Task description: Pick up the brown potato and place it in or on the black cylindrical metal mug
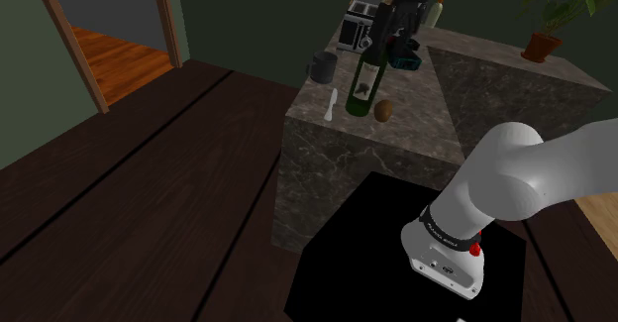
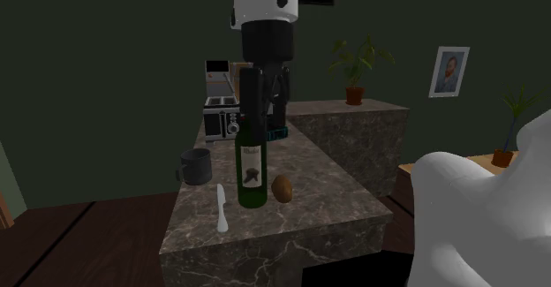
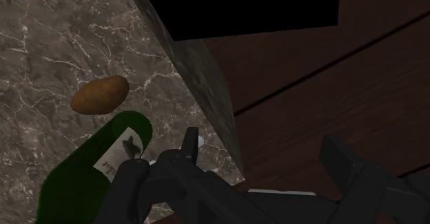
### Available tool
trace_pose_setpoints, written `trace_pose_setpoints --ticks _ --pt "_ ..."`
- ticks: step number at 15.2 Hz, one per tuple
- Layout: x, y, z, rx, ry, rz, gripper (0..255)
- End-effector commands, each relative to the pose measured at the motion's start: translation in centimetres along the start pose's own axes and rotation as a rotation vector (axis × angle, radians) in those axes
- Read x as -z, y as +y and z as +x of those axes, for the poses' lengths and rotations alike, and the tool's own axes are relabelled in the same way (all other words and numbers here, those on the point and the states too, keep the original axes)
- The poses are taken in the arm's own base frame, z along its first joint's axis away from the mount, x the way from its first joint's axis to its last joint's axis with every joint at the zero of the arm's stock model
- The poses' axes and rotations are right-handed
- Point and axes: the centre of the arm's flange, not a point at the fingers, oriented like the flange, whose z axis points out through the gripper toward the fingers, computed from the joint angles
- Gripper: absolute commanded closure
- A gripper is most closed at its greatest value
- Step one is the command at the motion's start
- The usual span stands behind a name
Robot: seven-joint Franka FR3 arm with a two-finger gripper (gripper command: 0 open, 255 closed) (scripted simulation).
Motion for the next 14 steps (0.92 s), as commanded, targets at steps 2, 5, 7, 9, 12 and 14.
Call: trace_pose_setpoints --ticks 2,5,7,9,12,14 --pt "-1.0 0.6 0.2 -0.032 0.013 -0.009 0" --pt "-4.1 2.4 0.7 -0.13 0.051 -0.036 0" --pt "-6.2 3.6 1.0 -0.195 0.076 -0.054 0" --pt "-8.2 5.0 1.3 -0.26 0.102 -0.072 0" --pt "-11.1 7.1 1.6 -0.357 0.14 -0.099 0" --pt "-13.0 8.5 1.8 -0.422 0.166 -0.117 0"
